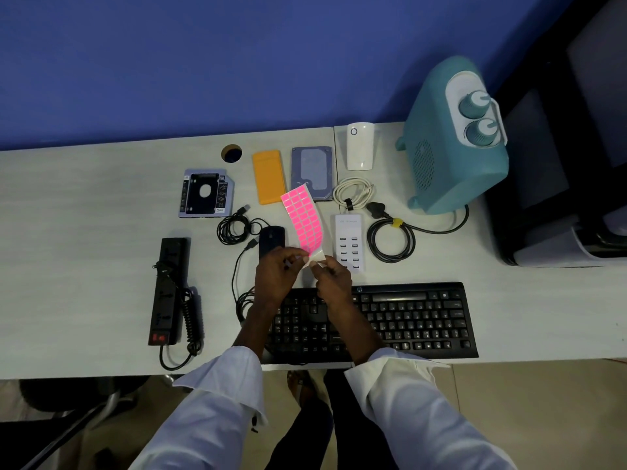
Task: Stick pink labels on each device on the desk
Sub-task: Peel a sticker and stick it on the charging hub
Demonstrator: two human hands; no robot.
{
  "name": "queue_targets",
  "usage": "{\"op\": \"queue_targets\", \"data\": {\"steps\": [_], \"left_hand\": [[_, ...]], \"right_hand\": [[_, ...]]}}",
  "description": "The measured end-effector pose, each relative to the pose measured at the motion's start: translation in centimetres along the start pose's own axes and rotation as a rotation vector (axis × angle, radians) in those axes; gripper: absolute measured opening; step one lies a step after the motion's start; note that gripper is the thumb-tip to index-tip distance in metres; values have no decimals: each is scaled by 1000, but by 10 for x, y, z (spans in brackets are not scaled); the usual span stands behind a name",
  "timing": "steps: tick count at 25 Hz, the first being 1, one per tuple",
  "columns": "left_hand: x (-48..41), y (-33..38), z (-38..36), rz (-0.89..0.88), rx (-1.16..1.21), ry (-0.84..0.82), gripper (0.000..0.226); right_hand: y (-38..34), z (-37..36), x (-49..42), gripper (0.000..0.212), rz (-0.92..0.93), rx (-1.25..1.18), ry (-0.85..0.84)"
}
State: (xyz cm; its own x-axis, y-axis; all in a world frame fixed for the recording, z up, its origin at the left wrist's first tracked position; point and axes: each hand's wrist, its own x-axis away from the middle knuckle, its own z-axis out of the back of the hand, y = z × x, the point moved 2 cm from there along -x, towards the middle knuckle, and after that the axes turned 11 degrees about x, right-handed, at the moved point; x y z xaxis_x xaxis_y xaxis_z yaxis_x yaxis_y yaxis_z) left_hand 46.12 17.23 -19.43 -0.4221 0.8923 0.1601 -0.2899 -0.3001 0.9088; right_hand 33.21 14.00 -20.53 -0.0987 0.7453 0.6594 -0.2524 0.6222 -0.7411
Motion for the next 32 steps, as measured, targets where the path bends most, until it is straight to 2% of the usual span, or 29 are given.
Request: {"op": "queue_targets", "data": {"steps": [7,12,14,16,18,20,23,26,28,30,32], "left_hand": [[-5,-3,-1,5,0,6,7],[-7,8,-6,17,103,13,9],[-9,14,-12,-6,120,-16,10],[-9,20,-21,-59,84,-51,12],[-8,24,-29,-103,48,-76,12],[-9,28,-36,-139,29,-85,12],[-11,34,-51,-168,21,-121,15],[-13,38,-67,-179,-20,-73,19],[-15,38,-79,-154,-79,7,31],[-19,37,-100,-72,-199,30,62],[-23,40,-118,-1,-296,45,89]], "right_hand": [[0,3,2,10,-30,19,0],[-2,11,6,27,-78,296,260],[-8,16,8,30,-82,198,257],[-19,25,9,30,-143,-40,123],[-30,37,10,20,-231,-182,-50],[-35,50,9,8,-247,-218,-127],[-34,67,7,7,-225,-296,-140],[-28,84,4,18,-192,-307,-41],[-24,94,1,17,-167,-309,30],[-24,106,-2,10,-144,-341,70],[-25,117,-5,11,-130,-349,112]]}}
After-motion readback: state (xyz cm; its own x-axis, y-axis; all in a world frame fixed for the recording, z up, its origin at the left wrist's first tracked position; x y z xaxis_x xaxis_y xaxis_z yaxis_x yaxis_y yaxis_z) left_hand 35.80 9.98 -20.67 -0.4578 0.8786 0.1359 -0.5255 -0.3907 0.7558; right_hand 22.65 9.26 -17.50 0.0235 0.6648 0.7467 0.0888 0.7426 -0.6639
